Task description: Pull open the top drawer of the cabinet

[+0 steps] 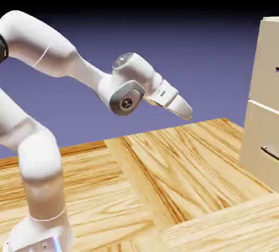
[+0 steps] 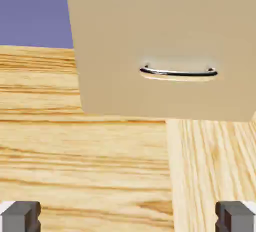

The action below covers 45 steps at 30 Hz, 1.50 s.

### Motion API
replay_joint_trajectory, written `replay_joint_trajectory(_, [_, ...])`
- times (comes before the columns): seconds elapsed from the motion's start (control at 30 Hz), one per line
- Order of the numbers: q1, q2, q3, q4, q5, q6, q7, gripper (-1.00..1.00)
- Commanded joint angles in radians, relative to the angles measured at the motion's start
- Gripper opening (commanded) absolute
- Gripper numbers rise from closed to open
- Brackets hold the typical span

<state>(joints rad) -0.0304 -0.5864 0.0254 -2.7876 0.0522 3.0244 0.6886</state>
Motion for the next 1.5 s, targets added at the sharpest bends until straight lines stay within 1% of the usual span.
replay_joint_trajectory(0.0, [-0.035, -0.014, 0.021, 0.019, 0.043, -0.010, -0.044, 0.00])
replay_joint_trajectory(1.47, [-1.583, -0.612, 0.949, 0.836, 1.949, -0.469, -1.957, 0.00])
